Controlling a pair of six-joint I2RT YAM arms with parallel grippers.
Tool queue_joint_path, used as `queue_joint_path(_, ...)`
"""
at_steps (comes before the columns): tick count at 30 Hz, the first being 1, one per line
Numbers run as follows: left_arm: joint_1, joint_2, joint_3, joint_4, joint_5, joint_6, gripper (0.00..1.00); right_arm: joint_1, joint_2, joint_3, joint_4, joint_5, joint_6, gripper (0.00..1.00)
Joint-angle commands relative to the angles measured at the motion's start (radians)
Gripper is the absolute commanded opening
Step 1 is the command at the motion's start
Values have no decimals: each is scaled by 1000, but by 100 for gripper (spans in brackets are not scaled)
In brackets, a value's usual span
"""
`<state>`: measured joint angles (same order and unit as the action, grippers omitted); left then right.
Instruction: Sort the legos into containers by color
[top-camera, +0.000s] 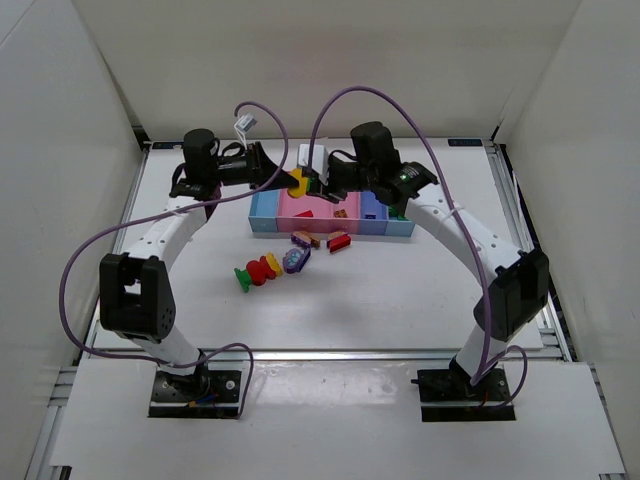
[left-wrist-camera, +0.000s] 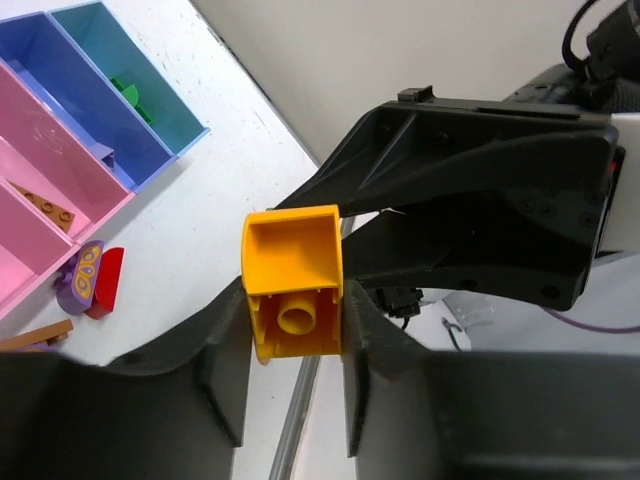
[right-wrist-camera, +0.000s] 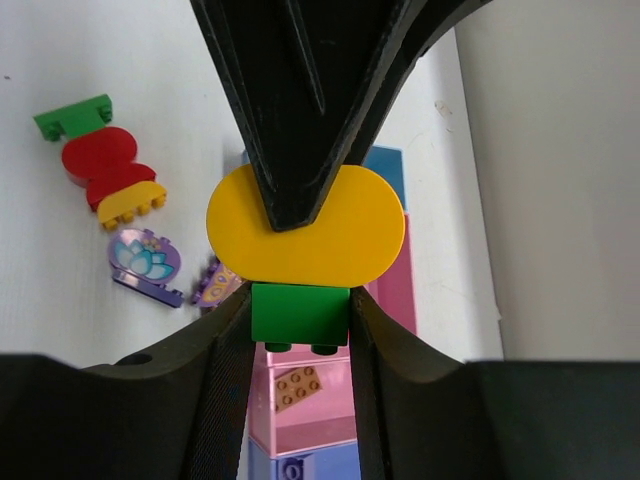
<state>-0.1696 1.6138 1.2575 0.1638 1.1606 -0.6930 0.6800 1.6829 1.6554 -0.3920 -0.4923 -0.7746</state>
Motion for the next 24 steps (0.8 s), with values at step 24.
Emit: queue_joint_path(24, 156, -68, -76, 163, -146, -111, 10, -118, -120, -161, 71, 185, 3, 0)
